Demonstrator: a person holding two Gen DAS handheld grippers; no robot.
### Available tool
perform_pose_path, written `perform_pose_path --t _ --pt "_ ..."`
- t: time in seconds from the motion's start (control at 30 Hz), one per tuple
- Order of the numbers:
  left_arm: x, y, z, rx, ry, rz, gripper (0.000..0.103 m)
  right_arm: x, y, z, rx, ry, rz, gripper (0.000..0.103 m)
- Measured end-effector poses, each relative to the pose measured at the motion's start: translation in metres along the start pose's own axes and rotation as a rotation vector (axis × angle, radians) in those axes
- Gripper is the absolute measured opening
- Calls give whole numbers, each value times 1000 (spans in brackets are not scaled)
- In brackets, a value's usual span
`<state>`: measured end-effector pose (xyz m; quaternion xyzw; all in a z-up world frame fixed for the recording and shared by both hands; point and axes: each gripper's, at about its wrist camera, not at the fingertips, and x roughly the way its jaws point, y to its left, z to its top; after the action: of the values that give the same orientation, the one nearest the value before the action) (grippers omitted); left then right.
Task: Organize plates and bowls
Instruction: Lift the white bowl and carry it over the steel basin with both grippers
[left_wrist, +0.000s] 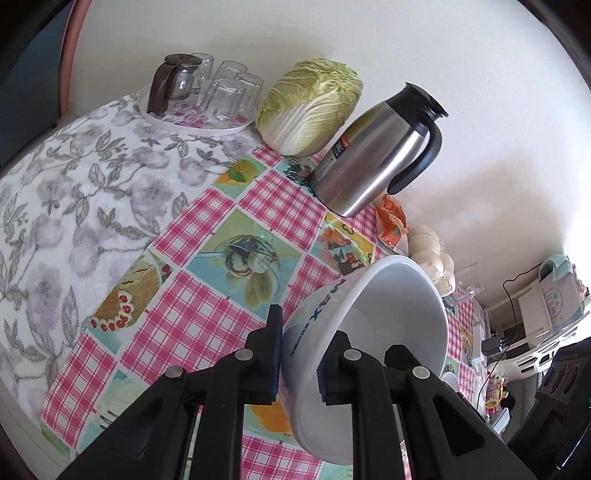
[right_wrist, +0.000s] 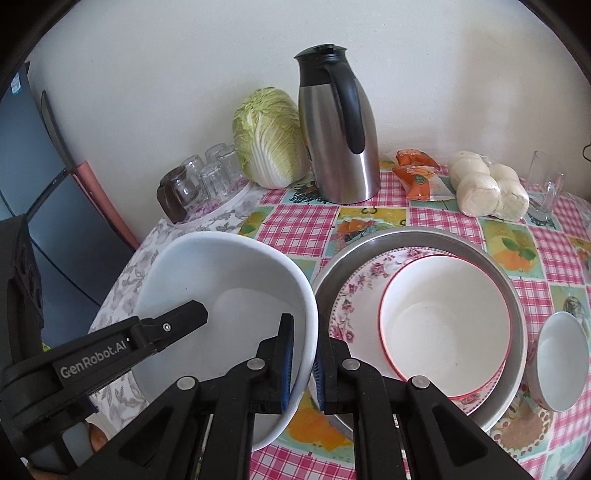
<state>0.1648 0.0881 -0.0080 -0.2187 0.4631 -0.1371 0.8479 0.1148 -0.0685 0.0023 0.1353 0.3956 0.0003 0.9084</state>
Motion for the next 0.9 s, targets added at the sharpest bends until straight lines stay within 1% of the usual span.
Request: perform_pose_path --t 0.2,0.43,0.9 --pt "-1 -22 -2 32 -18 12 17 -10 -21 1 47 -18 41 11" --pt "-6 -57 -4 98 -55 34 18 -23 -47 6 115 -40 79 11" --pt "-14 -117 -11 204 -103 17 20 -53 -92 14 204 -102 129 11"
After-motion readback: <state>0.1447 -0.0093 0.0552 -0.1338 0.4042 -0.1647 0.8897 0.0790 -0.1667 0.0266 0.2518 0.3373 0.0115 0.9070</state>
